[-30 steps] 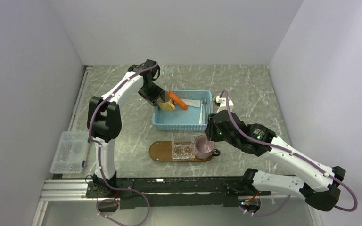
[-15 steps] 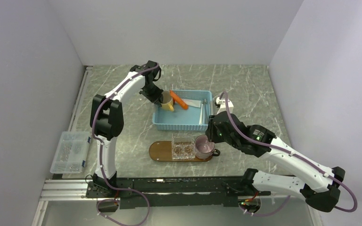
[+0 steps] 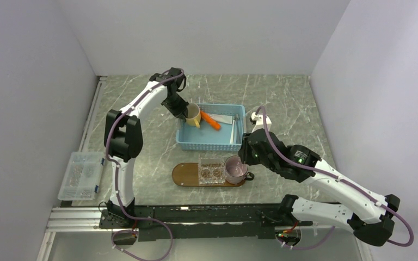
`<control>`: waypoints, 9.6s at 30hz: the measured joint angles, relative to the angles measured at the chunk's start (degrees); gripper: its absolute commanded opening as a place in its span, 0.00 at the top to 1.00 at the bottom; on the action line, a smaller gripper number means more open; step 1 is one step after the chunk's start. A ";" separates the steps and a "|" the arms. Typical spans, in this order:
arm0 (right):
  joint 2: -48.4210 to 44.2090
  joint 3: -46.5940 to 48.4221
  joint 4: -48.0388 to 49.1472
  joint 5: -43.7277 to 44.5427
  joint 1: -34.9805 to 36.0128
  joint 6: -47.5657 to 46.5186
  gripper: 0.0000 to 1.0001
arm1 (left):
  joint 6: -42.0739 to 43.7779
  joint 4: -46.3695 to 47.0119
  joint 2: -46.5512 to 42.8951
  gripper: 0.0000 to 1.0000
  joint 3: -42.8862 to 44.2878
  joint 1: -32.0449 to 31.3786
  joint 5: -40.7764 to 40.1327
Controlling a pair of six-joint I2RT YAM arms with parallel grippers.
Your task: Prepare toiletry sets of a toothbrush and toothpaste on the tray
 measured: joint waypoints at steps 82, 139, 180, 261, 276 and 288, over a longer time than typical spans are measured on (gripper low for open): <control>5.49 2.43 -2.27 1.33 0.00 3.26 0.72 | 56.39 -11.15 -33.22 1.00 -29.14 -13.42 1.81; 4.81 0.11 -1.25 0.24 0.00 3.89 0.72 | 56.19 -7.85 -28.57 0.71 -31.61 -18.78 2.19; 13.99 9.20 -0.42 -1.60 -4.04 -2.05 0.55 | 56.35 -5.35 -39.12 0.31 -18.40 -18.69 -3.65; 74.07 40.50 15.69 -17.99 -17.77 -43.54 0.46 | 56.65 27.47 -75.78 0.01 -54.53 -10.56 -6.91; 74.42 44.44 11.67 -21.22 -14.93 -39.60 0.48 | 56.68 27.47 -76.91 0.01 -54.53 -10.56 -6.99; 75.19 45.70 11.08 -22.01 -14.60 -39.41 0.48 | 56.68 27.45 -77.00 0.01 -54.53 -10.56 -7.04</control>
